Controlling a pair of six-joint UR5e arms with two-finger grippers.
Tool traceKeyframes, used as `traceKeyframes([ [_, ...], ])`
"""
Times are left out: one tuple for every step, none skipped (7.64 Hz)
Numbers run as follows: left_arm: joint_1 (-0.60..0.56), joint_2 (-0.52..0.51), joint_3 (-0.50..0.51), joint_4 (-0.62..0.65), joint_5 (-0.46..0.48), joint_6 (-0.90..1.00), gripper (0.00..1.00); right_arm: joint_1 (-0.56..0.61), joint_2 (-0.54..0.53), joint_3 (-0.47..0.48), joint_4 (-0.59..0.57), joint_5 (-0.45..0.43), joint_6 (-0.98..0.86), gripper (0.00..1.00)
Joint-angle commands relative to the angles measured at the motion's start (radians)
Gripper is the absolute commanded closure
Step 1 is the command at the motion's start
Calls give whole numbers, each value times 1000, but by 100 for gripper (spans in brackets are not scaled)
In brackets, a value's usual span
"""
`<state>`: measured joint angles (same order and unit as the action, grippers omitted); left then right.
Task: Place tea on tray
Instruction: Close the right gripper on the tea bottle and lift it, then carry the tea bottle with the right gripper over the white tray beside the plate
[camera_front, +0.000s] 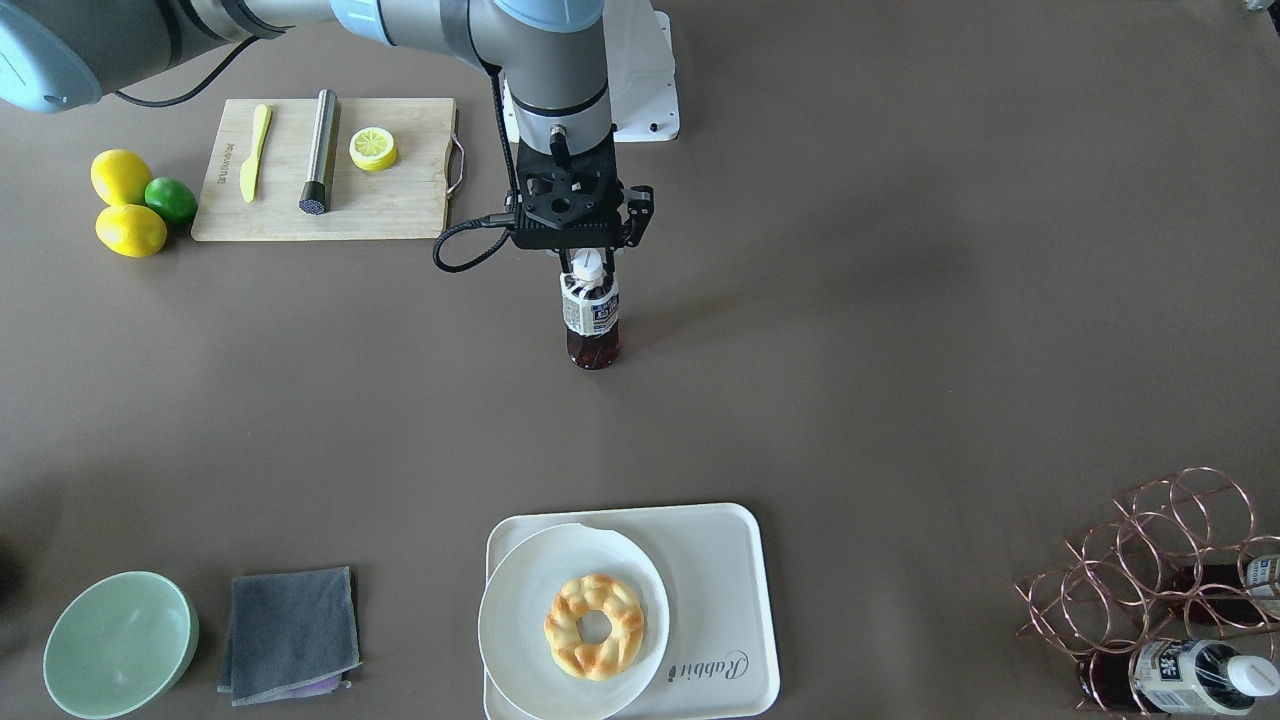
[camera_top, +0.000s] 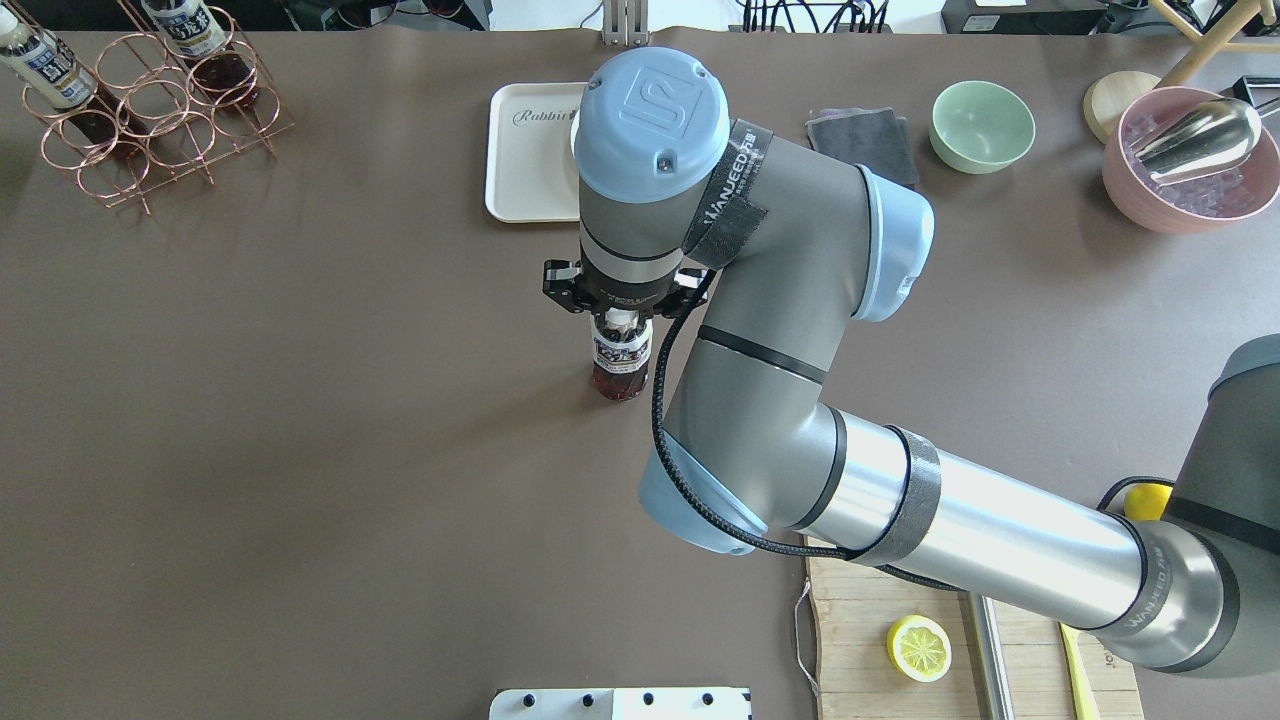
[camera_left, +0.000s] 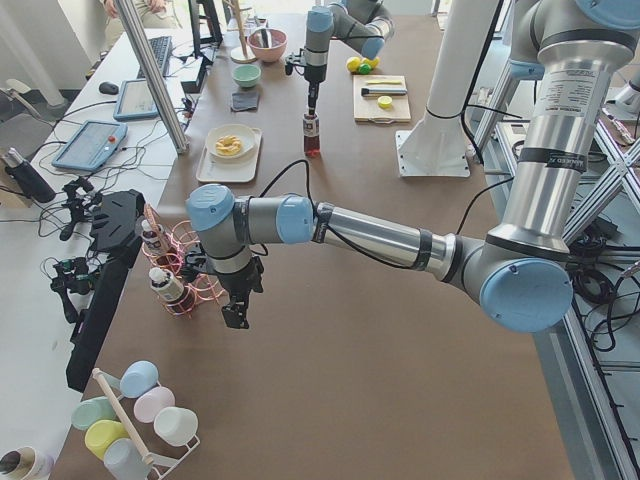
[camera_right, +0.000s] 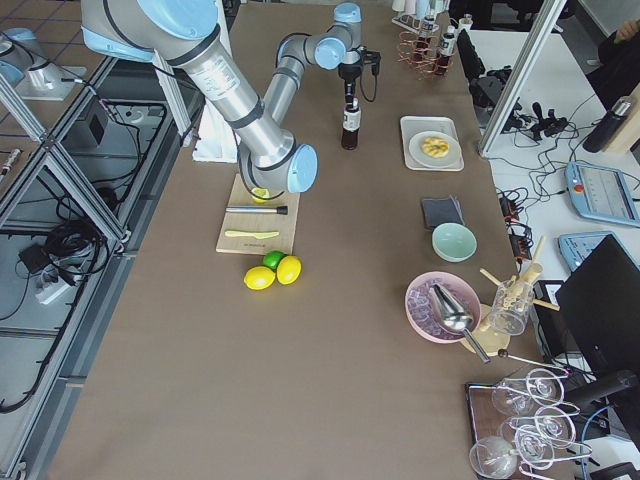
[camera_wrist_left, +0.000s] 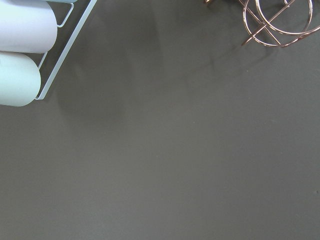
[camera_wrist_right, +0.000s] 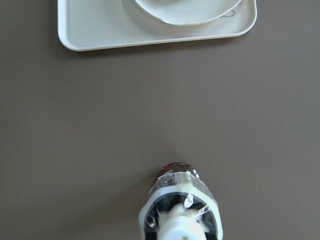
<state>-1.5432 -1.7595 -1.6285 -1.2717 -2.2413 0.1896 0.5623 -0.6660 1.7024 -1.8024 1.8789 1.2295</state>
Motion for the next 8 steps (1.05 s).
traceKeyframes([
  [0, 0, 1, 0, 0, 1, 2, 39, 14, 64, -73, 3, -2, 100],
  [0, 0, 1, 0, 0, 1, 2, 74, 67, 59, -139, 43, -7, 100],
  [0, 0, 1, 0, 0, 1, 2, 108, 119, 28, -179, 72, -13, 100],
  [0, 0, 1, 0, 0, 1, 2, 132, 188, -78, -178, 100, -18, 100],
  [0, 0, 1, 0, -1, 1, 2, 152, 306, -247, -169, 101, -21, 100],
  [0, 0, 1, 0, 0, 1, 2, 172, 401, -409, -158, 104, -53, 100],
  [0, 0, 2, 0, -1, -1, 2, 192, 432, -525, -52, 109, -62, 100],
  [0, 0, 7, 0, -1, 1, 2, 209, 442, -629, 56, 117, -64, 100],
])
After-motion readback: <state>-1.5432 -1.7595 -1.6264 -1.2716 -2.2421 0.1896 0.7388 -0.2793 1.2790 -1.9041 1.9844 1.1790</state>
